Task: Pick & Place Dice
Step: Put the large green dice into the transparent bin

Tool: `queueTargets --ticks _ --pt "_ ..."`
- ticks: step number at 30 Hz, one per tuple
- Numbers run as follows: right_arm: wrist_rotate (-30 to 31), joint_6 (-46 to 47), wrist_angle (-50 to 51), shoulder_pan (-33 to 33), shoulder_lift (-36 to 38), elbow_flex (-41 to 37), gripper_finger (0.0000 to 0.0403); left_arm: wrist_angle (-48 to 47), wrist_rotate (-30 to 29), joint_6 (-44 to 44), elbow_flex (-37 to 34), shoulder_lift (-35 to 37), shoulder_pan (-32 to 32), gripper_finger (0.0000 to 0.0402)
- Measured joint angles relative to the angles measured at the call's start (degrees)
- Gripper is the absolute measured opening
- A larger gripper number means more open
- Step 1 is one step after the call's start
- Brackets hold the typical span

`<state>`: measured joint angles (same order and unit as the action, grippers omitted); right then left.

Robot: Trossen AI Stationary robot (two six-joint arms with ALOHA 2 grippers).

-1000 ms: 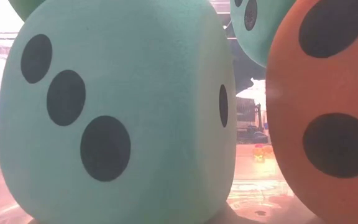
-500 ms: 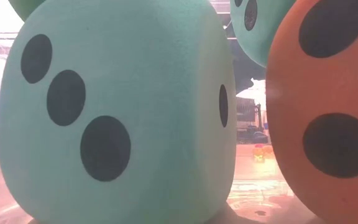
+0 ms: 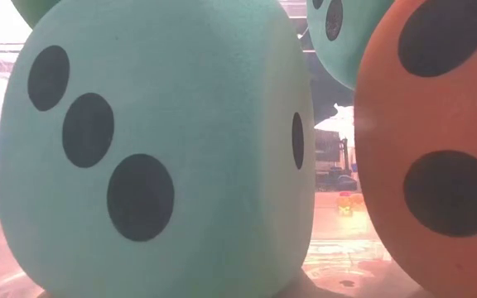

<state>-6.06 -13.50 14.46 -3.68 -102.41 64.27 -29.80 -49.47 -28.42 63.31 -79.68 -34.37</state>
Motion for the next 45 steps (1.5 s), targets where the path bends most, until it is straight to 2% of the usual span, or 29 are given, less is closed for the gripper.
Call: queueTargets --ticks 21,29,36,45 --pt "0.0 -0.2 0.1 0.0 0.2 0.0 0.0343 0.0 0.0 0.0 0.0 0.0 0.0 0.0385" --pt "0.0 -0.5 0.3 0.0 2.9 0.0 0.0343 0.0 0.0 0.0 0.0 0.0 0.0 0.0383" --pt "0.2 -0.7 2.2 0.0 7.6 0.0 0.0343 0.0 0.0 0.0 0.0 0.0 0.0 0.0385" --pt "0.2 0.4 5.5 -0.2 19.3 0.0 0.0343 0.0 0.0 0.0 0.0 0.0 0.0 0.0382"
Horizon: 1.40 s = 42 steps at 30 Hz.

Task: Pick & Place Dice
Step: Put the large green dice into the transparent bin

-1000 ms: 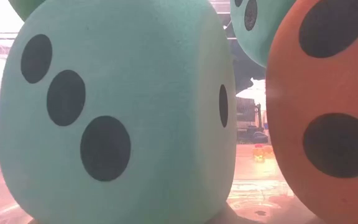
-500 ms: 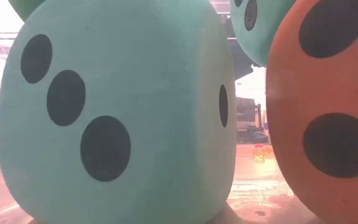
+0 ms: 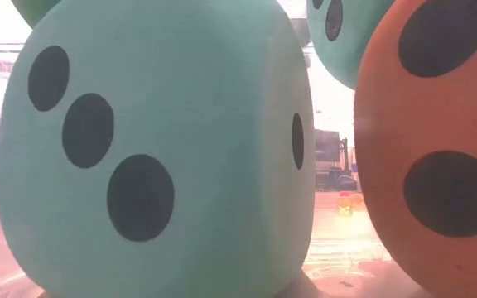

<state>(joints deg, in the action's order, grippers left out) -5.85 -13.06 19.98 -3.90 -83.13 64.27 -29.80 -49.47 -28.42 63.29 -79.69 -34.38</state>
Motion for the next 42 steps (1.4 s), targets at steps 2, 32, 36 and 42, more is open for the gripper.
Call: queueTargets --ticks 2,32,36,42 --pt "0.0 0.7 0.6 -0.5 2.5 0.0 0.0343 0.0 0.0 0.0 0.0 0.0 0.0 0.0384" --pt "-0.5 2.2 -2.3 -24.0 11.9 -1.0 0.0343 0.0 0.0 0.0 0.0 0.0 0.0 0.0384" --pt "-0.5 2.2 -3.2 -25.3 10.6 -1.3 0.0343 0.0 0.0 0.0 0.0 0.0 0.0 0.0386" --pt "-2.2 4.0 -7.0 -27.5 7.2 -1.4 0.0343 0.0 0.0 0.0 0.0 0.0 0.0 0.0382"
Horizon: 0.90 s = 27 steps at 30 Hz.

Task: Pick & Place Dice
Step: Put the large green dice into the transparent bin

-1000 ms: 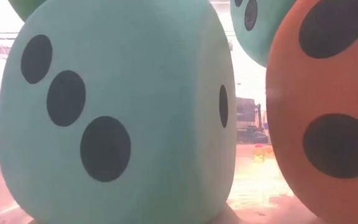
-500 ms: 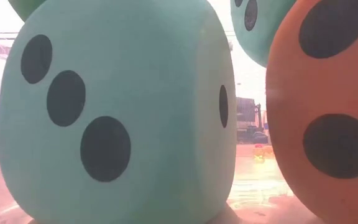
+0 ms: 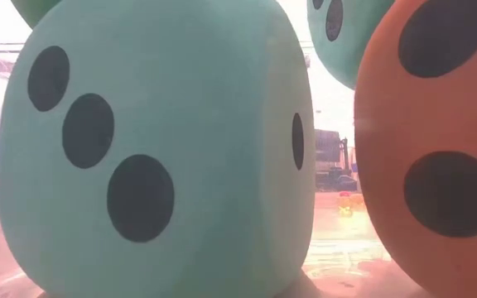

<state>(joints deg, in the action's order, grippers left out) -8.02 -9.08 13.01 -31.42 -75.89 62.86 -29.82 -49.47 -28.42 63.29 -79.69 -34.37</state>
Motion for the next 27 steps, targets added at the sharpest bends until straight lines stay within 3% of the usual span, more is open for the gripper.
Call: queueTargets --ticks 12,27 --pt "-1.5 2.3 -5.5 -1.4 -6.6 0.4 0.0343 0.0 0.0 0.0 0.0 0.0 0.0 0.0382" --pt "-1.4 2.1 -6.5 -1.3 -4.8 0.5 0.0343 0.0 0.0 0.0 0.0 0.0 0.0 0.0381"
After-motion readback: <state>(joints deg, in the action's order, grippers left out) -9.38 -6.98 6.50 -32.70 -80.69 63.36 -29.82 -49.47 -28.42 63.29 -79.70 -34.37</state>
